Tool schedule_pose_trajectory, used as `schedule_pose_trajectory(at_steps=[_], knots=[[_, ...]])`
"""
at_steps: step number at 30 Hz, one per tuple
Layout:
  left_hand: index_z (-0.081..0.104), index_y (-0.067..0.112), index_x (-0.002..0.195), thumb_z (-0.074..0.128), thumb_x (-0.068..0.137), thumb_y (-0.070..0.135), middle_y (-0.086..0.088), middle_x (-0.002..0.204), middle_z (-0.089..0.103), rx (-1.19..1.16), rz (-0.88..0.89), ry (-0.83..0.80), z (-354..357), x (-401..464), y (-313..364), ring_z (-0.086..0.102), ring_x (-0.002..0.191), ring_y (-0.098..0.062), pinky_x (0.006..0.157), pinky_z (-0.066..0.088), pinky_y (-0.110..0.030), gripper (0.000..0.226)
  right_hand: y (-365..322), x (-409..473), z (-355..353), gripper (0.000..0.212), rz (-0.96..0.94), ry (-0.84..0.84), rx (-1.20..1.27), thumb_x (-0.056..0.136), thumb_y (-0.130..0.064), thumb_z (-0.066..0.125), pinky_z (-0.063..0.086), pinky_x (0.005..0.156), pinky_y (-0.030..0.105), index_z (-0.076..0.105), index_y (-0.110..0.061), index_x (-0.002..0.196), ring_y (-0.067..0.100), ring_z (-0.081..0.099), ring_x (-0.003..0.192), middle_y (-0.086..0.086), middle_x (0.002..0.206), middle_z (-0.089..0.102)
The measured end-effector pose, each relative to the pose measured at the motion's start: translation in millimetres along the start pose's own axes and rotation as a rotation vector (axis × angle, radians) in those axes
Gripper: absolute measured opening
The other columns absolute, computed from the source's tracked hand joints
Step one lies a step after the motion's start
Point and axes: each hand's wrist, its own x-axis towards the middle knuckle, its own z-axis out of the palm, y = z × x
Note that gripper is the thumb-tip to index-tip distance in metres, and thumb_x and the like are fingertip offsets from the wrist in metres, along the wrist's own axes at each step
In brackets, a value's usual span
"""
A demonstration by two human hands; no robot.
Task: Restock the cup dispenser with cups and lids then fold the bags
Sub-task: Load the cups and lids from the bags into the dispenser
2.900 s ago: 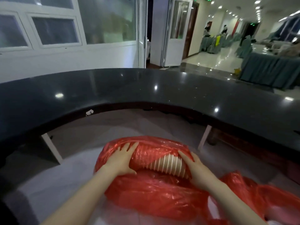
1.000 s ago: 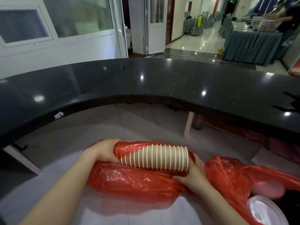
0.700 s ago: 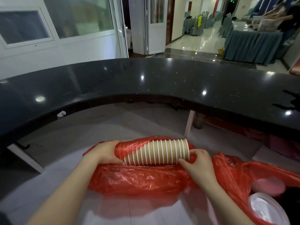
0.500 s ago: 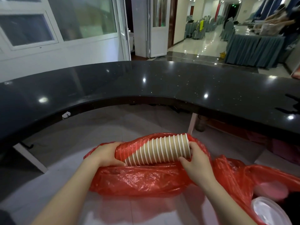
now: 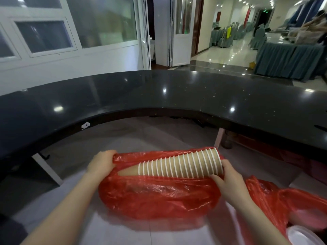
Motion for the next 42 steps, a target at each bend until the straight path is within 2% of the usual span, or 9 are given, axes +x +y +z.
schedule_pose_trajectory(at_steps=[4,9,16,20,24,29,34,39,42], knots=[[0.059,0.02,0.065,0.065,0.083,0.019,-0.006,0.073,0.068,-0.177,-0.15,-0.061,30,-4,-16,0.064,0.076,-0.028,0.061,0.044,-0.031,0.019,11,-3,2,0.033,0.005,0.011,-0.005,0.081,-0.014,0.074,0.037,0.066,0.023,0.053,-0.026,0.102,0.007,0.055,0.078,-0.015,0.086,0.059],[0.073,0.011,0.092,0.06,0.086,0.001,-0.005,0.064,0.07,-0.937,-0.5,-0.185,47,-18,-28,0.063,0.054,-0.017,0.045,0.049,-0.018,0.018,22,0,2,0.036,0.064,-0.004,-0.014,0.073,-0.017,0.08,0.032,0.06,0.006,0.055,-0.033,0.094,-0.006,0.051,0.07,-0.026,0.076,0.054],[0.065,0.01,0.112,0.061,0.087,0.006,-0.013,0.088,0.07,-1.577,-0.659,-0.261,54,-39,-41,0.064,0.075,-0.022,0.054,0.058,-0.029,0.025,35,8,11,0.032,0.268,-0.265,0.284,0.07,0.013,0.066,0.053,0.075,0.04,0.071,-0.015,0.085,0.02,0.065,0.077,0.005,0.081,0.074],[0.061,0.015,0.118,0.076,0.079,0.009,-0.012,0.119,0.063,-1.025,-0.453,0.014,43,-40,-33,0.061,0.099,-0.028,0.079,0.052,-0.034,0.042,42,10,11,0.032,0.33,-0.314,0.445,0.069,0.022,0.061,0.052,0.07,0.036,0.071,0.0,0.091,0.022,0.065,0.073,0.007,0.075,0.073],[0.068,0.022,0.105,0.075,0.078,0.013,0.003,0.106,0.066,-0.598,-0.13,0.303,30,-54,1,0.059,0.103,-0.021,0.083,0.044,-0.031,0.03,45,12,16,0.035,0.37,-0.285,0.581,0.063,0.022,0.057,0.05,0.067,0.037,0.071,-0.002,0.083,0.028,0.063,0.07,0.015,0.074,0.072],[0.065,0.026,0.118,0.076,0.076,0.039,0.007,0.118,0.064,-0.434,0.183,0.062,46,-66,25,0.057,0.109,-0.014,0.096,0.044,-0.034,0.045,39,13,15,0.051,0.411,-0.273,0.798,0.033,-0.007,0.069,0.05,0.07,0.039,0.073,-0.003,0.084,0.034,0.065,0.071,0.025,0.08,0.07],[0.032,0.037,0.144,0.073,0.056,0.066,0.011,0.146,0.04,-0.085,0.214,-0.087,50,-65,18,0.037,0.133,-0.018,0.111,0.027,-0.04,0.102,23,9,4,0.044,0.21,-0.204,0.745,0.052,-0.027,0.08,0.054,0.065,0.027,0.072,-0.025,0.095,0.023,0.07,0.08,0.011,0.091,0.073],[0.037,0.038,0.138,0.078,0.05,0.055,0.01,0.136,0.051,-0.165,0.165,0.009,45,-67,19,0.046,0.125,-0.019,0.104,0.036,-0.041,0.098,-1,9,8,0.083,0.234,-0.118,1.053,0.057,-0.028,0.082,0.057,0.079,0.038,0.046,-0.032,0.132,0.022,0.068,0.1,0.004,0.118,0.062],[0.04,0.039,0.134,0.074,0.048,0.063,0.013,0.133,0.053,-0.067,0.196,0.006,36,-68,21,0.042,0.132,-0.02,0.111,0.027,-0.047,0.095,-17,8,4,0.066,0.179,-0.207,1.121,0.065,-0.025,0.081,0.057,0.077,0.039,0.057,-0.019,0.126,0.029,0.066,0.105,0.016,0.123,0.062]])
